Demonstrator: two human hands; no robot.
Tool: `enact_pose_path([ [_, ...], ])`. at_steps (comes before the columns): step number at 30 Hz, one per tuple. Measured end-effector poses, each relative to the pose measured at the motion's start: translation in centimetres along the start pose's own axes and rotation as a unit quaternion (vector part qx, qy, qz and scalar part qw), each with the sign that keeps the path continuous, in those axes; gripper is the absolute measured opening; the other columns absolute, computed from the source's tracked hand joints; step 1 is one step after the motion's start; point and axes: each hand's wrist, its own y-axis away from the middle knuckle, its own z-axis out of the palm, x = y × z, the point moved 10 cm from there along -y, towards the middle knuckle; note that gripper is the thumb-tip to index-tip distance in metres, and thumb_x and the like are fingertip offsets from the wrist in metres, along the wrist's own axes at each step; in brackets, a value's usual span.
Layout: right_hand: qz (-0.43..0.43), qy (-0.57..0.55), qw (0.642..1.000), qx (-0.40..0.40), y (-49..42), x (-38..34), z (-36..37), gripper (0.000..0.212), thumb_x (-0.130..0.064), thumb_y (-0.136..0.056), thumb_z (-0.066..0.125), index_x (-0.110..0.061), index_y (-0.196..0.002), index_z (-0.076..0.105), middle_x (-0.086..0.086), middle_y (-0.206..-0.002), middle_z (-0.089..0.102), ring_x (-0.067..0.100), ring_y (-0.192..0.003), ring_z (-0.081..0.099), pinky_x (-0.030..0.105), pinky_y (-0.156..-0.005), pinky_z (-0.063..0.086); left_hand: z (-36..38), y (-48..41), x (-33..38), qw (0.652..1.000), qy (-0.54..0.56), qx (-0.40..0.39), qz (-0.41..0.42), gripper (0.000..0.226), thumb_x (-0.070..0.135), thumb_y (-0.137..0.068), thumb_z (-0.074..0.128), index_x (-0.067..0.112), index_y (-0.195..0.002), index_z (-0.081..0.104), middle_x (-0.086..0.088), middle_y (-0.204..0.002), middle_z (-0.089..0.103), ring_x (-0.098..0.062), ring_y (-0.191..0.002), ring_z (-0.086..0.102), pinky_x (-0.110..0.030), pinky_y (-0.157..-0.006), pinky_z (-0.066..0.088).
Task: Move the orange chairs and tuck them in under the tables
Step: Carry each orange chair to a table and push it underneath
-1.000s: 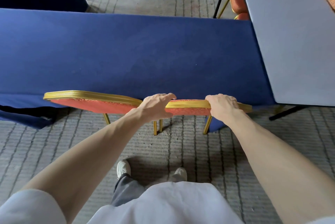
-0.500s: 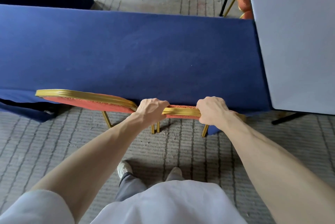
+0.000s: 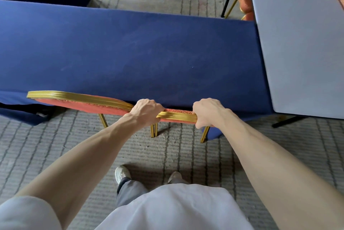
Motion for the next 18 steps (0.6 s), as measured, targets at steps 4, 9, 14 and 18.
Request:
enact_pose_path([
  [4,0.000,0.001,1.000,-0.018,0.7,0.4,0.7,0.032,-0.021,-0.074,0.072,-0.015,-0.063,0.042,-0.003,-0.058,0.044,0.016,-0.052,0.039,0.024,-0.047,0.031,-0.3,0.1,1.1,1.000,-0.018,-0.003,0.006,0.015,0.032,-0.089,0.066,0.021,-0.098,0.068,0.000,-0.081,0.069,-0.020,-0.063,0.052,-0.029,-0.058,0.038],
  [9,0.002,0.005,0.999,-0.033,0.6,0.3,0.8,0.029,-0.028,-0.074,0.072,-0.017,-0.066,0.047,-0.004,-0.062,0.049,0.016,-0.054,0.043,0.025,-0.050,0.033,0.3,0.4,-0.4,0.995,0.086,-0.037,-0.026,0.037,0.050,-0.083,0.069,0.033,-0.116,0.068,0.005,-0.093,0.071,-0.017,-0.074,0.059,-0.028,-0.062,0.044],
  [14,0.020,-0.168,0.978,-0.124,0.0,0.9,0.1,0.051,-0.072,-0.068,0.067,-0.024,-0.084,0.068,-0.006,-0.085,0.065,0.016,-0.078,0.063,0.035,-0.070,0.050,-1.3,2.2,-5.5,0.959,0.258,-0.031,-0.116,0.034,0.057,-0.087,0.057,0.037,-0.110,0.071,0.019,-0.106,0.072,-0.009,-0.098,0.067,-0.030,-0.083,0.052],
  [18,0.052,-0.242,0.969,-0.020,-1.8,1.5,-2.7,0.046,-0.065,-0.089,0.046,-0.024,-0.073,0.059,-0.004,-0.080,0.060,0.022,-0.079,0.059,0.036,-0.069,0.044,-4.2,5.0,-11.3,0.949,0.222,0.097,-0.201,0.027,0.043,-0.093,0.048,0.035,-0.102,0.073,0.015,-0.103,0.073,-0.020,-0.097,0.068,-0.031,-0.076,0.051],
])
